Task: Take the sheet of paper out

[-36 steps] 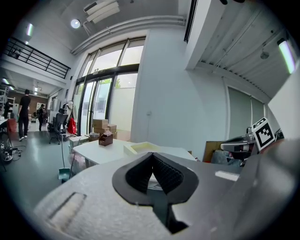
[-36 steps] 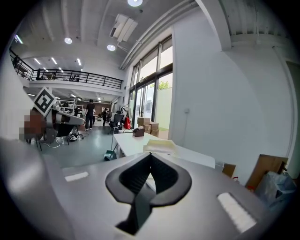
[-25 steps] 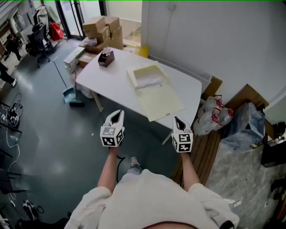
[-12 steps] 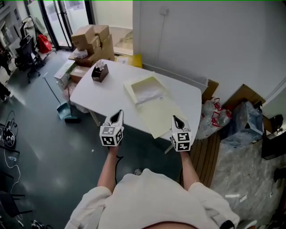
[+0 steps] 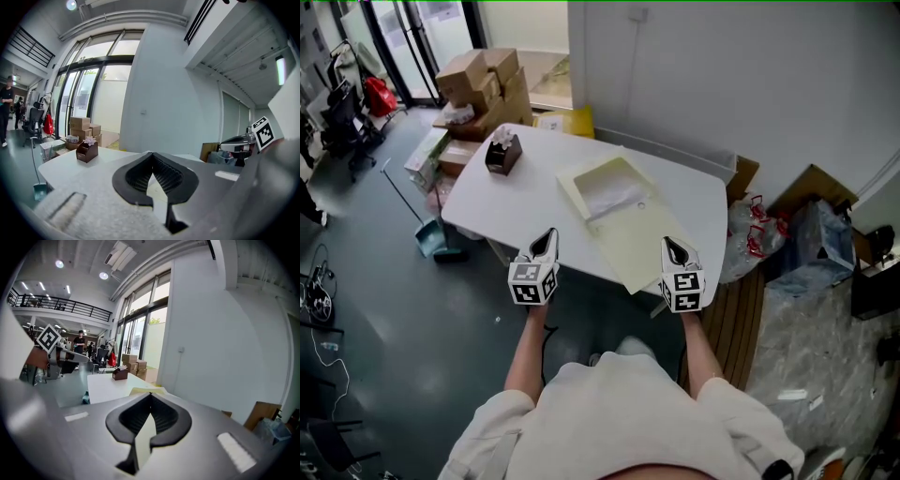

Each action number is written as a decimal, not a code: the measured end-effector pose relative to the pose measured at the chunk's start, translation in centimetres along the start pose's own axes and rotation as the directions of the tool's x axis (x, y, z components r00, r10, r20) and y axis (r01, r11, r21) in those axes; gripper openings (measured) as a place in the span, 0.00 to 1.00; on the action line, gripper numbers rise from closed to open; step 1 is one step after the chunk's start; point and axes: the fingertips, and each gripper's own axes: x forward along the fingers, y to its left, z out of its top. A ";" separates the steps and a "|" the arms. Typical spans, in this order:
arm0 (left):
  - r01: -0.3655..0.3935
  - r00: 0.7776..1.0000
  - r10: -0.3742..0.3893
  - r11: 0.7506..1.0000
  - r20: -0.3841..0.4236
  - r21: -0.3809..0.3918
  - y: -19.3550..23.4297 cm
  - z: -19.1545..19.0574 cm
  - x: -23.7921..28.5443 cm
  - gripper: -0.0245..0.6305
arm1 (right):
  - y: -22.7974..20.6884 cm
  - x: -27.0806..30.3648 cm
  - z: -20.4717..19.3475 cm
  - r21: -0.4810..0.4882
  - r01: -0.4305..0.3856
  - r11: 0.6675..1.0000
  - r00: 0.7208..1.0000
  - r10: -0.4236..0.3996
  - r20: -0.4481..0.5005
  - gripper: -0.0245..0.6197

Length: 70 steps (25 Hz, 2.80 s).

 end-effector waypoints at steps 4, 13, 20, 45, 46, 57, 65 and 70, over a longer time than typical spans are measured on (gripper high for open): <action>-0.005 1.000 0.005 1.000 -0.019 -0.015 0.5 -1.1 0.5 0.04 | -0.1 1.2 -0.2 -0.013 -0.011 1.000 1.000 0.011 -0.013 0.04; -0.051 0.998 0.051 0.998 -0.035 -0.019 3.4 -1.0 4.0 0.04 | -2.0 6.7 0.8 -0.044 -0.042 0.998 0.999 0.042 -0.011 0.04; -0.088 0.996 0.087 0.996 -0.014 0.000 5.6 2.4 9.2 0.04 | -5.0 13.0 3.6 -0.058 -0.061 0.996 0.998 0.062 0.024 0.04; -0.158 0.986 0.159 0.987 -0.058 0.016 8.3 5.4 23.3 0.04 | -12.3 27.5 7.4 0.003 -0.180 0.984 0.981 0.180 0.077 0.04; -0.162 0.985 0.163 0.987 -0.062 0.015 8.4 5.2 23.4 0.04 | -12.2 27.9 7.2 0.003 -0.186 0.983 0.980 0.185 0.074 0.04; -0.163 0.979 0.163 0.987 -0.122 0.013 10.4 2.0 24.8 0.04 | -9.9 30.5 4.1 -0.016 -0.233 0.972 0.972 0.233 -0.009 0.04; -0.126 0.977 0.117 0.991 -0.178 -0.038 11.2 -1.9 25.2 0.04 | -7.4 31.0 0.2 -0.023 -0.239 0.971 0.965 0.235 -0.114 0.04; -0.130 0.972 0.112 0.989 -0.208 -0.076 11.6 -4.4 25.0 0.04 | -5.4 30.9 -2.0 -0.022 -0.263 0.964 0.952 0.256 -0.165 0.04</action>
